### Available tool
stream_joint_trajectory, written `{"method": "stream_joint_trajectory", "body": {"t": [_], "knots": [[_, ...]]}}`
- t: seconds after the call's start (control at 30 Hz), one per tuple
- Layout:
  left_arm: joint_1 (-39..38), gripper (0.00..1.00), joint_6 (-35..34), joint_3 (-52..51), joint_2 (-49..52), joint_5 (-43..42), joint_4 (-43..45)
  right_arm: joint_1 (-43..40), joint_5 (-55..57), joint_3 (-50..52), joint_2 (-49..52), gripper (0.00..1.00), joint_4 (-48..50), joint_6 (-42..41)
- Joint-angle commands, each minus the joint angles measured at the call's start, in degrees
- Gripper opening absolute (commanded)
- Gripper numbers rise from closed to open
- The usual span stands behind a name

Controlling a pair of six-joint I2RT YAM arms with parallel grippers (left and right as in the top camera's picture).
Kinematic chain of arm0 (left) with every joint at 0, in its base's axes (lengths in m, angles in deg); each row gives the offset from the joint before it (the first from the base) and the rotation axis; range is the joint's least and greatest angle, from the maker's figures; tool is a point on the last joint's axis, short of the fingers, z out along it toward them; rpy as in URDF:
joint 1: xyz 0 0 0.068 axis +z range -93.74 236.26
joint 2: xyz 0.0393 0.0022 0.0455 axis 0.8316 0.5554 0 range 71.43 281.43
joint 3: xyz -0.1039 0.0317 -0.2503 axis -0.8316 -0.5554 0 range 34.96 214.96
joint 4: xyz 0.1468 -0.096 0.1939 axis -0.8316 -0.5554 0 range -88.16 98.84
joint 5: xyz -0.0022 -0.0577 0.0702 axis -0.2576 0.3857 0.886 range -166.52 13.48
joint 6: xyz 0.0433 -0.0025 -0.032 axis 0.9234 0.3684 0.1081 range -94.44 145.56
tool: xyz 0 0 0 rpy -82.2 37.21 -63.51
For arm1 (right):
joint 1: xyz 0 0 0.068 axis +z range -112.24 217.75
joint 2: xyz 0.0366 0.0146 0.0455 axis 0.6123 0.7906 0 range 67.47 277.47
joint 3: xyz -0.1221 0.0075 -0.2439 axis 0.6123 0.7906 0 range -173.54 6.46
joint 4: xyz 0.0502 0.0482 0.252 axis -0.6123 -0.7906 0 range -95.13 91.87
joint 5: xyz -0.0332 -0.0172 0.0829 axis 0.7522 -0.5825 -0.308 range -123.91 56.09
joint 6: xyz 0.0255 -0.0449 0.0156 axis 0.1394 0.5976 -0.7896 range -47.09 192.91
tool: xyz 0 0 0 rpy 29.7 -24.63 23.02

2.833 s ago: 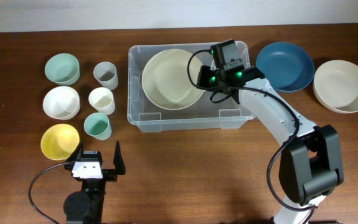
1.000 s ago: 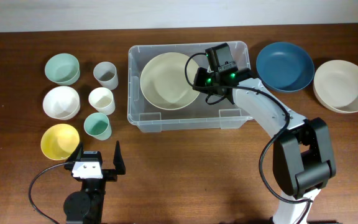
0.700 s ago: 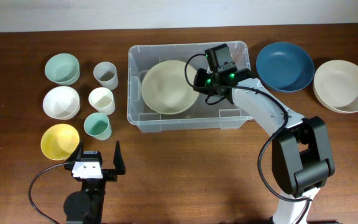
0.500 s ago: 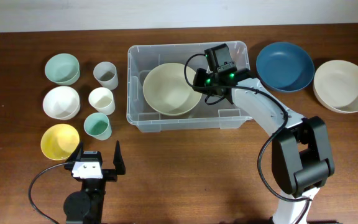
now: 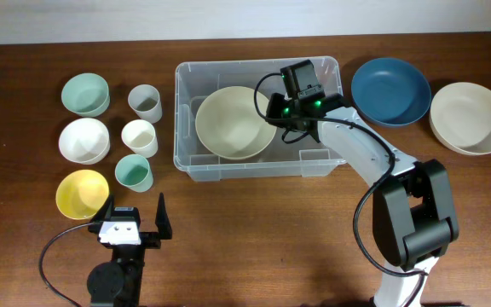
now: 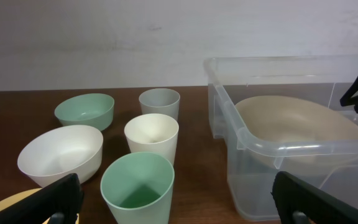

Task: Pack container
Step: 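Open the right gripper and release the plate inside the bin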

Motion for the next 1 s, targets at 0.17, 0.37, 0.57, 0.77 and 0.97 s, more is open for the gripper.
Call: {"method": "stream_joint_trajectory", "body": {"t": [0.17, 0.37, 0.57, 0.77, 0.97], "knots": [[0.26, 1.00, -0.57, -0.50, -0.24, 0.61, 0.31, 0.00, 2.91, -1.38, 0.55, 0.26, 0.35, 2.75], [0.26, 1.00, -0.57, -0.50, -0.24, 0.61, 0.31, 0.00, 3.13, -1.38, 0.55, 0.31, 0.37, 2.73], [0.26, 1.00, -0.57, -0.50, -0.24, 0.61, 0.31, -0.02, 7.34, -1.38, 1.84, 0.31, 0.59, 2.75], [0.26, 1.00, -0.57, -0.50, -0.24, 0.61, 0.31, -0.02, 5.81, -1.38, 3.45, 0.31, 2.08, 2.75], [0.26, 1.00, -0.57, -0.50, -0.24, 0.63, 0.31, 0.00, 5.60, -1.38, 3.74, 0.32, 2.75, 2.73]]}}
